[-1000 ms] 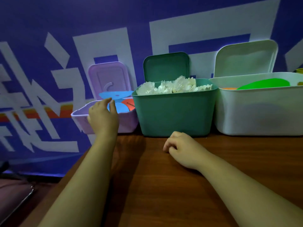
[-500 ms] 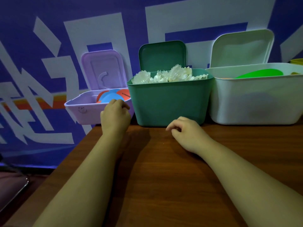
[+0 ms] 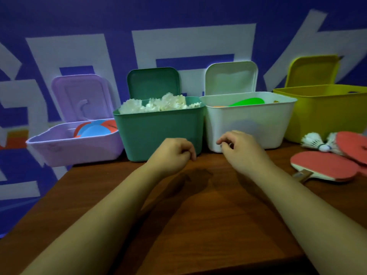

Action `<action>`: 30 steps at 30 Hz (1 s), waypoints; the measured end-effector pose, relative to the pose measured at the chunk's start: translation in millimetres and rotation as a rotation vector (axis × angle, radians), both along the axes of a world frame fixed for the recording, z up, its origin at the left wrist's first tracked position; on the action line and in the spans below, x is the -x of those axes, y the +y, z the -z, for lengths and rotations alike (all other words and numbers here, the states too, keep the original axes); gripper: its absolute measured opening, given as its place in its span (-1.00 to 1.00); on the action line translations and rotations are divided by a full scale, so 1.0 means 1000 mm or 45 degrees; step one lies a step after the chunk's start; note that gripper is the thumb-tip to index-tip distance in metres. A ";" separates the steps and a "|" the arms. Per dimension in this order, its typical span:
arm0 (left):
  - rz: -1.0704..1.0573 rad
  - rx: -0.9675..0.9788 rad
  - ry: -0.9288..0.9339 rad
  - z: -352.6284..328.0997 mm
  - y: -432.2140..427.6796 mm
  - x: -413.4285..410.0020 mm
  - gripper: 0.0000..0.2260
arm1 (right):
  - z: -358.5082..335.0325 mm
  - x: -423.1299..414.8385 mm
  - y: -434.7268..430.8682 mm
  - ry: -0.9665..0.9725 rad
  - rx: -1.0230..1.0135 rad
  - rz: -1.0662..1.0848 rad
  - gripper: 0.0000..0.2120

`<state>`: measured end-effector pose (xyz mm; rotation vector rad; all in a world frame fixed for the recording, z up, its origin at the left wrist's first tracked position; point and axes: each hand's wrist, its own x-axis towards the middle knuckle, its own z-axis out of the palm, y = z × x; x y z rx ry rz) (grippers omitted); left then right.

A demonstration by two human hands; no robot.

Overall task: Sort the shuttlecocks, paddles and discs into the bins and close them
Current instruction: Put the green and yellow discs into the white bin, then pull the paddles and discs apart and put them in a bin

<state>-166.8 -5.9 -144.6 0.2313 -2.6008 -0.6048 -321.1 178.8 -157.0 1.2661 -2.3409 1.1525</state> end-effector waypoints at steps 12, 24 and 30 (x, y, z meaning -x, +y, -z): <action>0.335 0.222 -0.520 0.013 0.208 0.171 -0.53 | 0.032 0.093 0.195 0.038 0.191 0.660 -0.81; 0.009 -0.035 -0.143 0.071 0.219 0.191 -0.75 | 0.072 0.132 0.233 -0.136 0.152 0.864 -0.80; -0.076 -0.158 0.008 0.061 0.222 0.177 -0.71 | 0.065 0.117 0.239 -0.257 0.249 0.776 -0.74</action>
